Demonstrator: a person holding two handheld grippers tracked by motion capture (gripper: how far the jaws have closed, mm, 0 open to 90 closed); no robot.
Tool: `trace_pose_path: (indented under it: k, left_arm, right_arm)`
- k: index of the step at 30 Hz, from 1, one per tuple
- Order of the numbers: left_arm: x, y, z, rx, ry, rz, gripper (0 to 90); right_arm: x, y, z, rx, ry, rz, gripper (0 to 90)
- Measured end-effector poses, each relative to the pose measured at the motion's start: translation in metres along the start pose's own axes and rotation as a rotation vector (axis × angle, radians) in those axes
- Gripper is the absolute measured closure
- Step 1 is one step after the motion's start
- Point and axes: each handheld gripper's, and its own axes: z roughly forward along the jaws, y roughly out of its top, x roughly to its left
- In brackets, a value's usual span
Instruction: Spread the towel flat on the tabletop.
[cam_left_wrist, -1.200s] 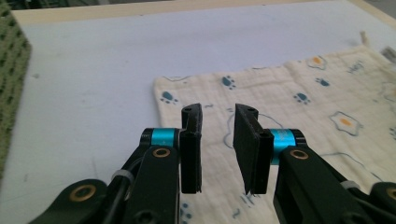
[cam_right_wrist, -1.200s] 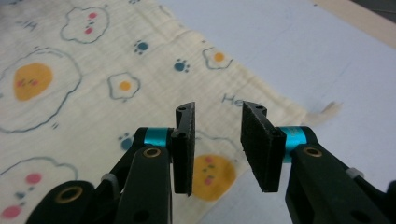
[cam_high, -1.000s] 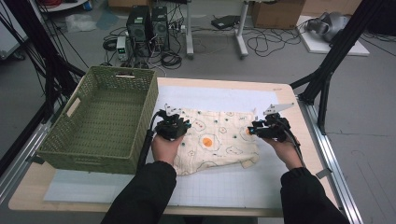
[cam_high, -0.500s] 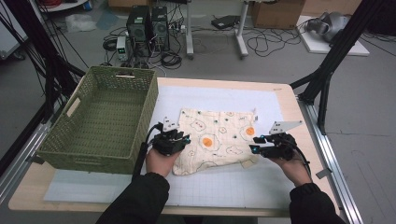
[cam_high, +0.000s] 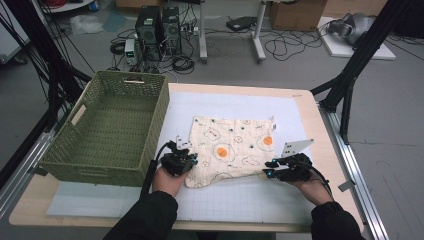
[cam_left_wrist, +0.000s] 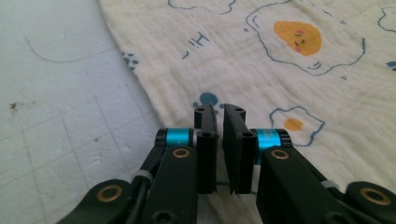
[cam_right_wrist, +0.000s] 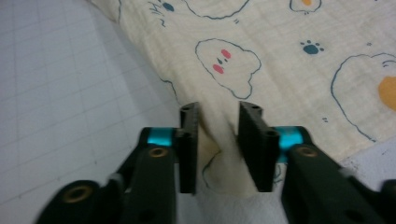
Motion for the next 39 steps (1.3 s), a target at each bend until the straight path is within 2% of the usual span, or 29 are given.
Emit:
trace_pose_path:
  k: [3,9,12,14,17,18,19,21,25,30,39]
  left_arm:
    - [0.0,0.001,0.002,-0.008,0.014,0.007,89.1]
    - [0.003,0.007,0.01,-0.026,0.063,-0.003,89.4]
    - [0.006,0.008,0.013,-0.036,0.079,-0.026,89.4]
    - [0.008,0.008,0.014,-0.044,0.095,-0.023,89.6]
    - [0.008,0.008,0.014,-0.046,0.095,-0.02,89.5]
    - [0.008,0.008,0.014,-0.043,0.096,-0.008,89.4]
    - [0.008,0.008,0.013,-0.043,0.096,-0.015,89.0]
    - [0.008,0.008,0.011,-0.049,0.084,-0.018,86.3]
    - [0.008,0.009,0.003,-0.069,0.056,-0.022,83.7]
    - [0.006,0.01,-0.01,-0.093,0.013,-0.022,80.2]
    - [0.001,0.005,-0.027,-0.103,-0.014,-0.004,75.9]
  right_arm:
    - [-0.005,0.002,0.003,0.012,0.015,0.003,86.4]
    - [-0.019,0.011,0.008,0.014,-0.002,0.051,86.9]
    - [-0.026,0.014,0.015,0.032,-0.018,0.072,86.9]
    - [-0.03,0.014,0.021,0.044,-0.027,0.086,86.9]
    - [-0.036,0.012,0.025,0.037,-0.021,0.111,86.5]
    - [-0.035,0.012,0.025,0.04,-0.024,0.109,86.2]
    - [-0.034,0.013,0.025,0.042,-0.032,0.097,85.4]
    - [-0.032,0.013,0.023,0.042,-0.039,0.087,82.6]
    - [-0.029,0.014,0.015,0.008,-0.043,0.085,77.8]
    - [-0.02,0.015,0.002,-0.037,-0.057,0.068,76.9]
    - [-0.005,0.015,-0.018,-0.089,-0.062,0.024,77.0]
